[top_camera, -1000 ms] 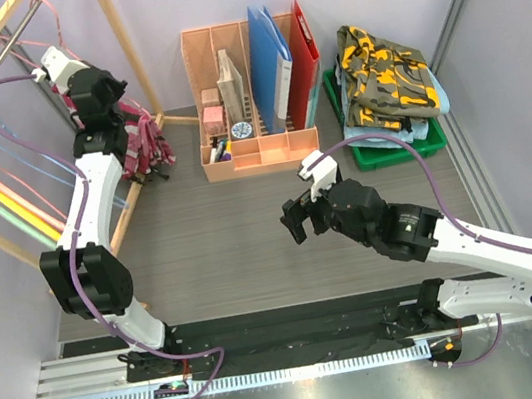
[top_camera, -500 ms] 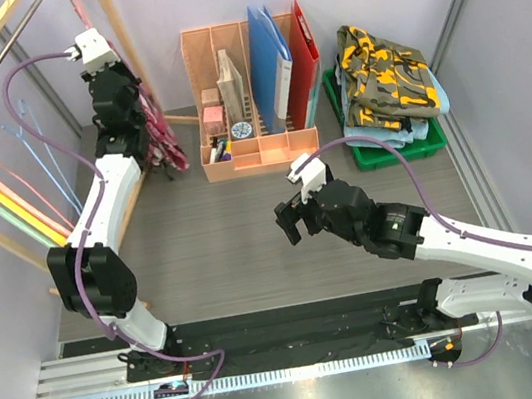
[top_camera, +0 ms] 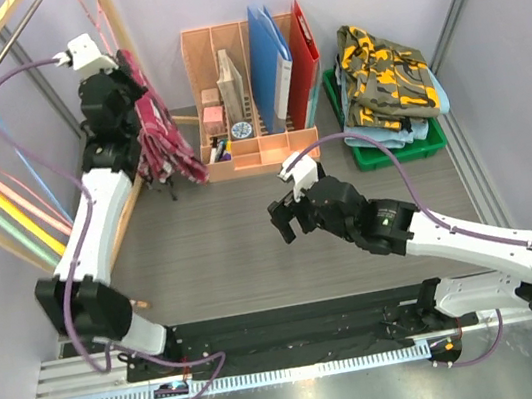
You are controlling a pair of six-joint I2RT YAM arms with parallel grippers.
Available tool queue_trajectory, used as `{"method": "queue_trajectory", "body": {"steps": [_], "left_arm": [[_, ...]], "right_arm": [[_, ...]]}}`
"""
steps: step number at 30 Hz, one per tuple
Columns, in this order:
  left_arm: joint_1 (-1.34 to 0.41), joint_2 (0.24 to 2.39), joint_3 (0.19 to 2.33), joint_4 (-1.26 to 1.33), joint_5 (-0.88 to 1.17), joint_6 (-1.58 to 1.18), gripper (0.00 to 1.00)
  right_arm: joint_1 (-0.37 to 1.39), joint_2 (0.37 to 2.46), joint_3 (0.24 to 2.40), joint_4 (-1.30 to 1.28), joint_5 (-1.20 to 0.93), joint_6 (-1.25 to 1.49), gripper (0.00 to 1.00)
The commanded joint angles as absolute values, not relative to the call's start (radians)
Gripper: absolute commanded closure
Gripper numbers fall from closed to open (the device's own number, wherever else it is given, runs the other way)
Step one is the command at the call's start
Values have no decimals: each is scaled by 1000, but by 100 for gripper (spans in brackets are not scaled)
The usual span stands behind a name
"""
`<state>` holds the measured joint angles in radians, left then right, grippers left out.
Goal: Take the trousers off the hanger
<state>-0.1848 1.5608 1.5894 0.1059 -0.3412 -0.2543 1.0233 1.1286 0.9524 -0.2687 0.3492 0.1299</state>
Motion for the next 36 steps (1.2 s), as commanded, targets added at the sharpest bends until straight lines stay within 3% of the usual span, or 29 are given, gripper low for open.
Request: {"method": "queue_trajectory", "body": {"steps": [1, 9, 13, 18, 27, 33, 36], "left_arm": [[-190, 1315, 1612, 4, -184, -497, 100], [-192, 1129, 1644, -296, -34, -765, 100], [-193, 1075, 1683, -362, 43, -839, 100], [-193, 1020, 1692, -402, 54, -874, 100], [-193, 982, 1660, -408, 77, -940, 100], [-193, 959, 1666, -416, 72, -936, 100], [-193, 948, 1666, -419, 69, -933, 100]], "right_arm": [[1020, 1121, 1026, -209, 289, 114, 0], [1022, 1098, 1078, -42, 19, 77, 0], [1074, 1152, 1195, -21, 12, 28, 0], [1277, 1261, 1443, -90, 165, -151, 0], [1376, 1501, 1727, -64, 325, -229, 1], [1387, 1588, 1779, -52, 391, -264, 13], [1388, 1606, 1787, -31, 411, -279, 26]]}}
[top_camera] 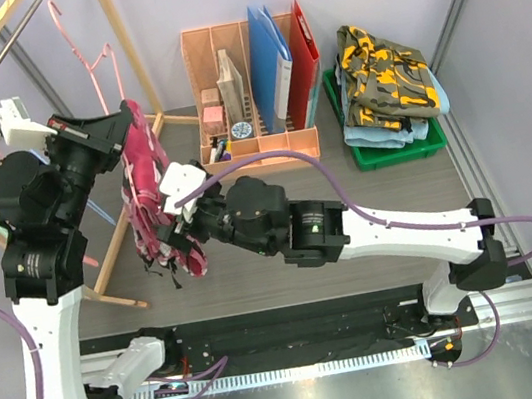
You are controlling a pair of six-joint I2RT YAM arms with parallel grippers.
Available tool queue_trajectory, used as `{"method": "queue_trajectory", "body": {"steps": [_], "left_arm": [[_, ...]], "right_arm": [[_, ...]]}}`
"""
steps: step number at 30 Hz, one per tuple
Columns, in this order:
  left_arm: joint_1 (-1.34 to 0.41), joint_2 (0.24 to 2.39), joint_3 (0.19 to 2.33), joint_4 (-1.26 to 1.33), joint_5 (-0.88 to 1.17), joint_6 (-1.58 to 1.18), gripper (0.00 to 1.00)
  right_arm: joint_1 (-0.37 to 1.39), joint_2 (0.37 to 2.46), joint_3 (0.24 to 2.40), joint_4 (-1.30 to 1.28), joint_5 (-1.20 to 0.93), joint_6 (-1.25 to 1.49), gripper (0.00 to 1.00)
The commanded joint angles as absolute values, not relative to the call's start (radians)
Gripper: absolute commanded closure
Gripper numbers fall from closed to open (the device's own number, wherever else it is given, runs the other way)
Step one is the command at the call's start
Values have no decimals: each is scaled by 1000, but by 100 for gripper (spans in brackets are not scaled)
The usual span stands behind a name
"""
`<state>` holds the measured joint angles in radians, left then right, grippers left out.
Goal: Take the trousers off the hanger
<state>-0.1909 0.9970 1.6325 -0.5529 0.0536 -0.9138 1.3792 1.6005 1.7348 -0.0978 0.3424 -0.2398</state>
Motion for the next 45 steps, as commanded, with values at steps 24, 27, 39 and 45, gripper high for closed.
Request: {"method": "queue_trajectory", "body": {"steps": [24, 27, 39, 45], "left_arm": [[-193, 919, 1658, -431, 55, -928, 100], [-192, 917, 1655, -434, 51, -922, 100], [-192, 916, 1672, -443, 51, -914, 100], [-193, 913, 1677, -451, 44, -907, 100]], "right_arm": [[1425, 1664, 1839, 55, 491, -222, 33], [1433, 1658, 1850, 49, 485, -181, 33], [1450, 1672, 1868, 64, 591, -256, 34], [1450, 1606, 1778, 86, 525, -249, 37]]}}
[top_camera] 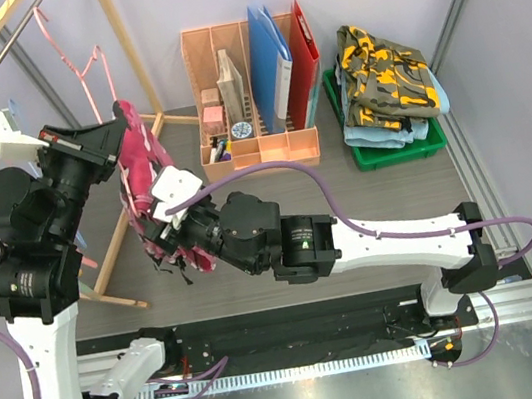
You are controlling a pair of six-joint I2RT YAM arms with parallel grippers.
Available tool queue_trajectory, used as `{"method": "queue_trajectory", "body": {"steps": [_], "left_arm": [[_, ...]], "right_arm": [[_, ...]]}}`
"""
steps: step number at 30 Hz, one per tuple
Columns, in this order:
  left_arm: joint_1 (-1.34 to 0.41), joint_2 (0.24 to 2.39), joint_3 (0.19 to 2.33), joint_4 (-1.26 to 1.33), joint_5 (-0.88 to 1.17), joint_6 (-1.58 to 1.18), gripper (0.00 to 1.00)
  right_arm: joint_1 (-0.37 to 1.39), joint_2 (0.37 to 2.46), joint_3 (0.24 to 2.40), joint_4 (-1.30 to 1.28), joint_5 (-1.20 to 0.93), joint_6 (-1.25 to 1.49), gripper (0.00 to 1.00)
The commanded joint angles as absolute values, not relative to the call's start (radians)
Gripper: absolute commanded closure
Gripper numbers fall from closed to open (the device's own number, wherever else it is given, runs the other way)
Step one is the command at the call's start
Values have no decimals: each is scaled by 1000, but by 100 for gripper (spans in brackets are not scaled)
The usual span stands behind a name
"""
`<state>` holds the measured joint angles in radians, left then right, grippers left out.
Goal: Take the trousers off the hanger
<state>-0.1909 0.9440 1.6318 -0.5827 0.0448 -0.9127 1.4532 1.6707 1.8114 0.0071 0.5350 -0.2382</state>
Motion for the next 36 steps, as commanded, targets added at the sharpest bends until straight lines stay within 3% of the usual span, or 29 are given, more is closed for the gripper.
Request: {"method": "queue_trajectory", "body": {"steps": [1, 5, 24, 36], "left_arm": [[-193, 914, 1681, -454, 44, -902, 100], [-193, 922, 1683, -457, 43, -900, 100], [-193, 919, 1694, -471, 48, -905, 100], [-192, 905, 1703, -479, 55, -910, 100]], "right_arm": [[1448, 1591, 1746, 87, 499, -230, 35], [1447, 1537, 1684, 94, 474, -190, 29], [1433, 1583, 1743, 95, 463, -181, 28], [1411, 1667, 1815, 87, 492, -190, 44]]}}
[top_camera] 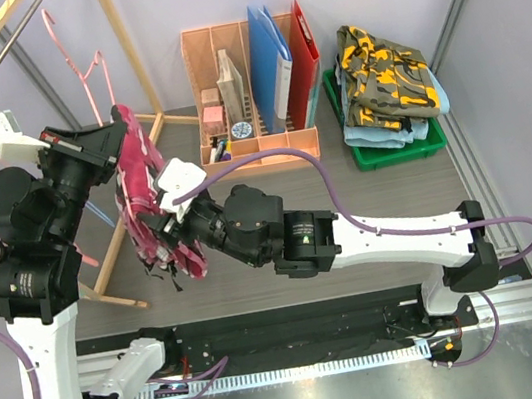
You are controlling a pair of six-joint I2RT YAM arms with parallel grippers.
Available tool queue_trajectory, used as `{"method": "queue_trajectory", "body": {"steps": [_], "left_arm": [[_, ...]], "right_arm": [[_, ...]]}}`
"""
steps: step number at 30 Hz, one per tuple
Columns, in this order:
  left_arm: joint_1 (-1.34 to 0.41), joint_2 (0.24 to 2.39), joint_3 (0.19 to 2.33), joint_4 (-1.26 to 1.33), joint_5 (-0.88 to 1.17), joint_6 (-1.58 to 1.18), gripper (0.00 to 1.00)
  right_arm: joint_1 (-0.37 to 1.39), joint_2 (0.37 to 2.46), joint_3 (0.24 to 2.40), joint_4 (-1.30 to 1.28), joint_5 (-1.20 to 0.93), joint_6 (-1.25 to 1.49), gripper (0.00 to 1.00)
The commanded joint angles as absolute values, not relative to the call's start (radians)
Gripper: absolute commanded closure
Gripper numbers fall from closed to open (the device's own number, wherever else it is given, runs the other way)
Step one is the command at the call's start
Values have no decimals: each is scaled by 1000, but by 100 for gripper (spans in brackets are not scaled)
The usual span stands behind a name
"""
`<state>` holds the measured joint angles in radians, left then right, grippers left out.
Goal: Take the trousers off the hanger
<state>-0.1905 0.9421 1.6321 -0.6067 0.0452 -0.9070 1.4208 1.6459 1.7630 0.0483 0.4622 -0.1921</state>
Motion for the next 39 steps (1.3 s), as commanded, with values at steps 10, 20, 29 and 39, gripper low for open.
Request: {"method": "queue_trajectory", "body": {"steps": [10, 20, 29, 39], "left_arm": [[-193, 900, 1703, -482, 58, -937, 100], [-193, 874, 1680, -495, 64, -943, 100], [-192, 841, 1657, -609, 26, -784, 100], [-193, 793, 1520, -626, 8, -693, 100]], "right_arm": [[1410, 1746, 1816, 135, 575, -264, 41], [1384, 1813, 1790, 458, 649, -431, 54], [1370, 1720, 1763, 410, 615, -453, 99], [1370, 1694, 1916, 270, 549, -436, 99]]}}
